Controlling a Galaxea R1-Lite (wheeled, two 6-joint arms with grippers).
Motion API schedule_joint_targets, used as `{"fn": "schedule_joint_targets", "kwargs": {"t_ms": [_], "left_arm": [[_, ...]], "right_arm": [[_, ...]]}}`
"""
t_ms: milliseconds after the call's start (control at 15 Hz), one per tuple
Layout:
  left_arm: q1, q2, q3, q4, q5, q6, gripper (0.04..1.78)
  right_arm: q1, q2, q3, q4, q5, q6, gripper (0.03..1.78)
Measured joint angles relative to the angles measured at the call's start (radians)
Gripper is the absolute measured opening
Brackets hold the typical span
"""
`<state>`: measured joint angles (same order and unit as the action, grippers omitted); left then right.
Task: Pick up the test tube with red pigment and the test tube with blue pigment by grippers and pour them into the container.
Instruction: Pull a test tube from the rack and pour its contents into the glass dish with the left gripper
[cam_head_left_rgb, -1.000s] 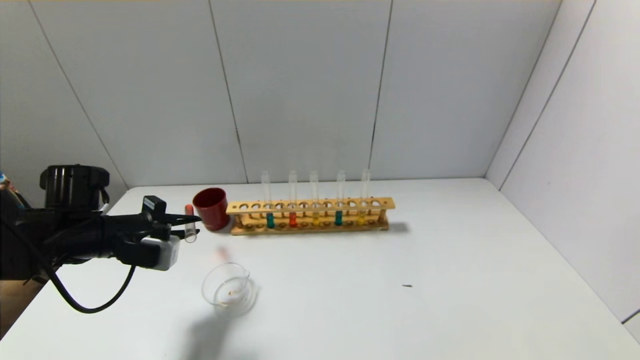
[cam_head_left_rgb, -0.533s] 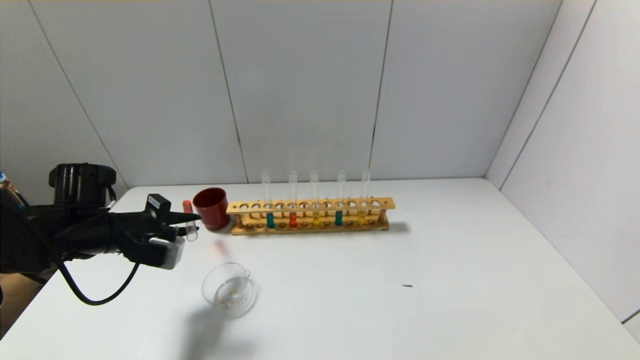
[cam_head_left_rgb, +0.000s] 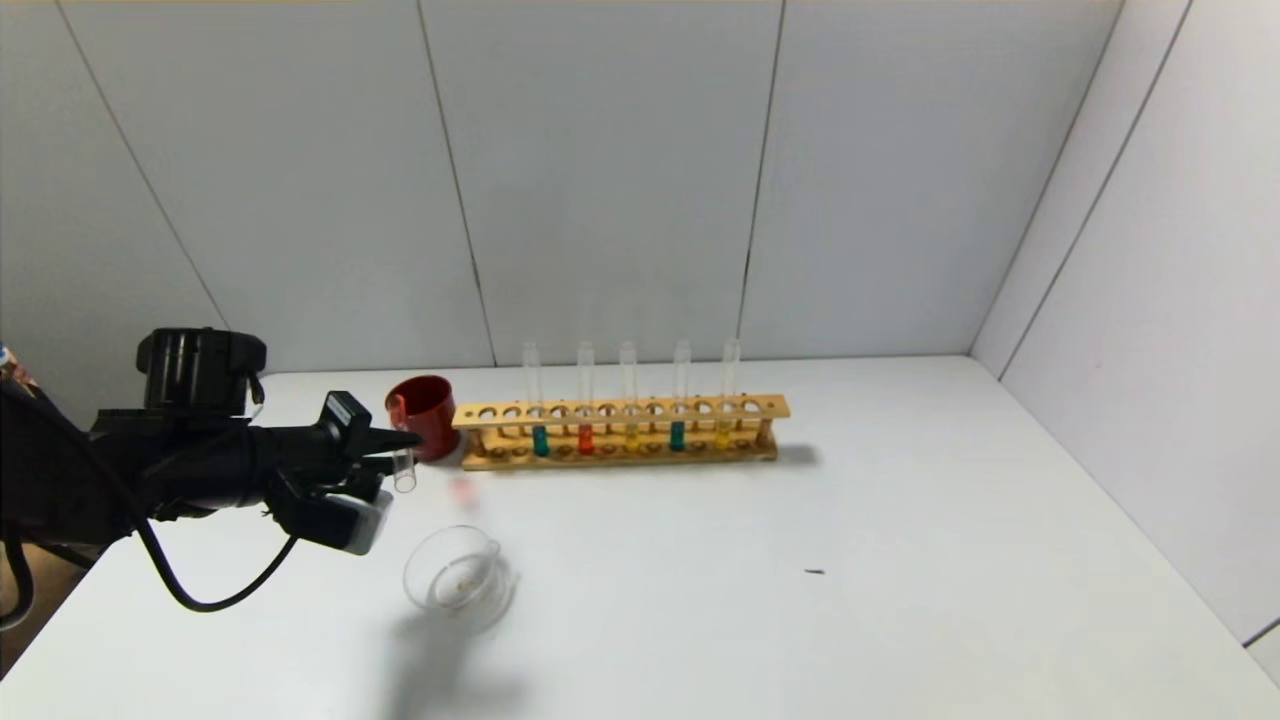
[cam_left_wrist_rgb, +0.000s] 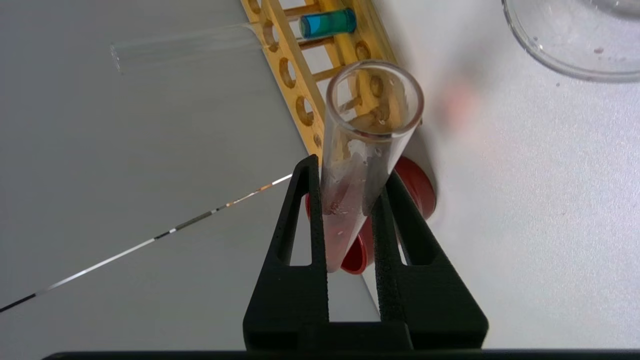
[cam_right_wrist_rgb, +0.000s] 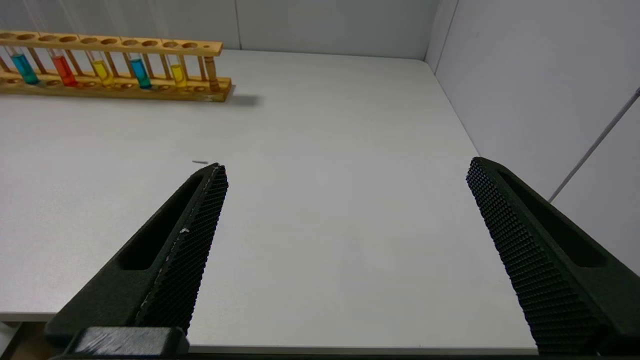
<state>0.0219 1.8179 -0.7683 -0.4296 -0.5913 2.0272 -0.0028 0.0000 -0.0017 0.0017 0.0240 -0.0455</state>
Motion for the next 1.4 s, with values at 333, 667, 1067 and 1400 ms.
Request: {"fn": "schedule_joint_targets", "kwargs": {"t_ms": [333,667,1067,1400], "left_arm": [[0.001,0.001,-0.018,0.009,-0.002,0.002,0.31],[-0.001,0.004,-0.018,0.022,0.000,0.006,0.31],[-0.001,0.006,-0.017,0.021,-0.001,0.021,0.31],[-0.001,0.006,-0.018,0.043,-0.004,0.095,0.31]], "right_arm": [[0.000,0.000,0.000,0.000,0.000,0.000,1.75],[0.000,0.000,0.000,0.000,0.000,0.000,1.75],[0.000,0.000,0.000,0.000,0.000,0.000,1.75],[0.000,0.000,0.000,0.000,0.000,0.000,1.75]]}}
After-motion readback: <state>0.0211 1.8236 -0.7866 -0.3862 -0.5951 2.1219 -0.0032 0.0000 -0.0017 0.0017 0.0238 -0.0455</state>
